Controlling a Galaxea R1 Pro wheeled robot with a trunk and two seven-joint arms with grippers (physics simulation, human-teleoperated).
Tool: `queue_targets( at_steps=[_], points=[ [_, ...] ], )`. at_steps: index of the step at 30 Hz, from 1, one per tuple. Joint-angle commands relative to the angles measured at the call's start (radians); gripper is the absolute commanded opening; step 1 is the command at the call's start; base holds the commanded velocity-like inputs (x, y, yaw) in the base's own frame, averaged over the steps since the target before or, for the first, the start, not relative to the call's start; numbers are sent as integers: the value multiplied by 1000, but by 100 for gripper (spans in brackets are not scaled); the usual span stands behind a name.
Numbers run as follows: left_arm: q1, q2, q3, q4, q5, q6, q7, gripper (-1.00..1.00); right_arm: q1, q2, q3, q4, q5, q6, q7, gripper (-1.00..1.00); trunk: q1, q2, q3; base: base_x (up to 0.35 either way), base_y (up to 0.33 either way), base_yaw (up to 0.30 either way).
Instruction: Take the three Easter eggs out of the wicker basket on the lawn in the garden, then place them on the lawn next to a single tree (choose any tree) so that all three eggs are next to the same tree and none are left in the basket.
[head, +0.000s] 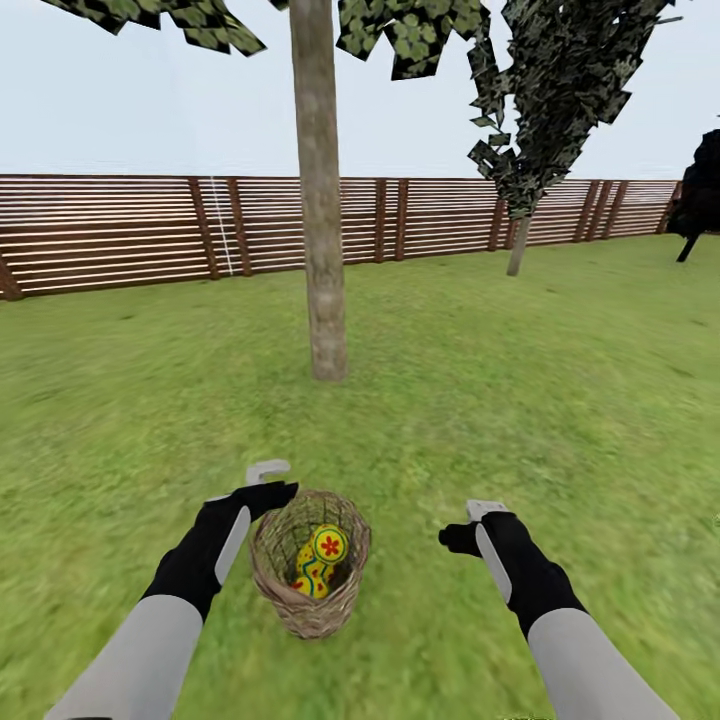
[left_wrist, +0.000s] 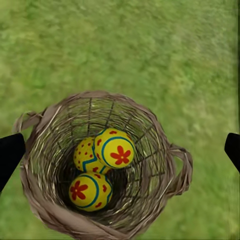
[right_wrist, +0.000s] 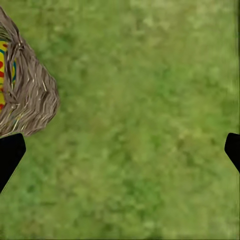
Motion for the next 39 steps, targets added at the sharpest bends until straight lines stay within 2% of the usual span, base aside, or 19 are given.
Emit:
queue_targets(
  at_steps=[1, 3, 5, 6, 7, 8, 11, 12, 13, 16, 24, 29, 33, 39],
  points=[
    [0, 0, 4, -2, 8, 7, -2, 100, -1, 2, -3, -1, -6, 4, -7, 100, 0, -1, -1, 108, 320, -211],
    [0, 1, 4, -3, 1, 36, 1, 100, -1, 2, -2, -1, -6, 4, -8, 100, 0, -1, -1, 95, 325, -89],
    [0, 1, 4, -3, -52, 156, 4, 100, -1, 2, -2, -1, -6, 4, -8, 100, 0, -1, -1, 90, 326, -29],
    [0, 2, 5, -4, -70, 183, 4, 100, -1, 1, -3, -1, -6, 3, -8, 100, 0, -1, -1, 88, 327, -15],
    [0, 2, 6, -5, -110, 230, 4, 100, -1, 1, -4, -1, -7, 3, -7, 100, 0, -1, -1, 88, 327, -12],
    [0, 4, 8, -7, -166, 280, 4, 100, -1, 0, -9, -1, -7, 2, -7, 100, 0, -1, -1, 87, 327, -6],
    [-1, 14, 11, -4, -223, 331, 5, 100, -1, -1, -26, -11, -7, 2, -5, 100, 0, -1, -1, 87, 327, -3],
    [-2, 19, 14, -8, -234, 358, 6, 100, -1, 0, -31, -33, -7, 2, -5, 100, 0, -1, -1, 87, 327, -1],
    [-4, 34, 26, -14, -241, 417, 5, 100, -1, 3, -35, -87, -6, 2, -3, 100, 0, -1, -1, 56, 327, 0],
    [-4, 32, 26, -16, -239, 431, 2, 100, -2, 4, -34, -143, -5, 3, -5, 100, 0, -1, -1, 22, 222, 0],
    [-4, -2, 24, -43, -227, 434, -11, 100, -2, -2, -34, -329, -3, 17, -9, 100, 0, -1, -1, 2, 28, 0],
    [-4, -5, 23, -44, -172, 433, -7, 100, -2, 0, -28, -350, -2, 18, -8, 100, 0, -1, -1, 0, 0, 0],
    [-5, -5, 30, -113, -156, 436, -11, 100, -1, 2, -27, -397, 1, 43, -8, 100, 0, -1, -1, 46, 0, 0],
    [-5, -5, 30, -127, -148, 436, -11, 100, -1, 0, -27, -436, 6, 80, -9, 100, 0, -1, -3, 291, 0, 39]
  ],
)
